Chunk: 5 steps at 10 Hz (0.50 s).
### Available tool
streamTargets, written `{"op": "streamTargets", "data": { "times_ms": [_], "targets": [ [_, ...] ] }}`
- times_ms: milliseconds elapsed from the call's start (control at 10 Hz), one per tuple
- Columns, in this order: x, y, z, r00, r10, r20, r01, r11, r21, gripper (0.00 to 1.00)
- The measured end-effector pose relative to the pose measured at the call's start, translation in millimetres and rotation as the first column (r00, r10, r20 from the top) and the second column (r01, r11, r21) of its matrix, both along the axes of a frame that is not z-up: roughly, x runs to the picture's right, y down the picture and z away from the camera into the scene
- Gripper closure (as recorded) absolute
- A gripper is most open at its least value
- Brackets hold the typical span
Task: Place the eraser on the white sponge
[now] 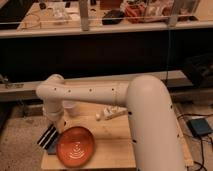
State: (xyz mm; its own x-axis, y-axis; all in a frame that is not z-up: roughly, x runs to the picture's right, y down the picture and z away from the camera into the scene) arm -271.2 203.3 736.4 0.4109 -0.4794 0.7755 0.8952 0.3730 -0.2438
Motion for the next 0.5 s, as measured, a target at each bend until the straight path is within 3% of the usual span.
{"op": "streamTargets", "data": {
  "times_ms": [200,500],
  "targets": [
    [-29.9,14.6,5.3,0.997,-0.067,0.025,0.067,0.9976,0.017,1.00],
    [-42.3,28.9,15.6,0.992,-0.123,0.016,0.123,0.9924,0.013,1.00]
  ]
}}
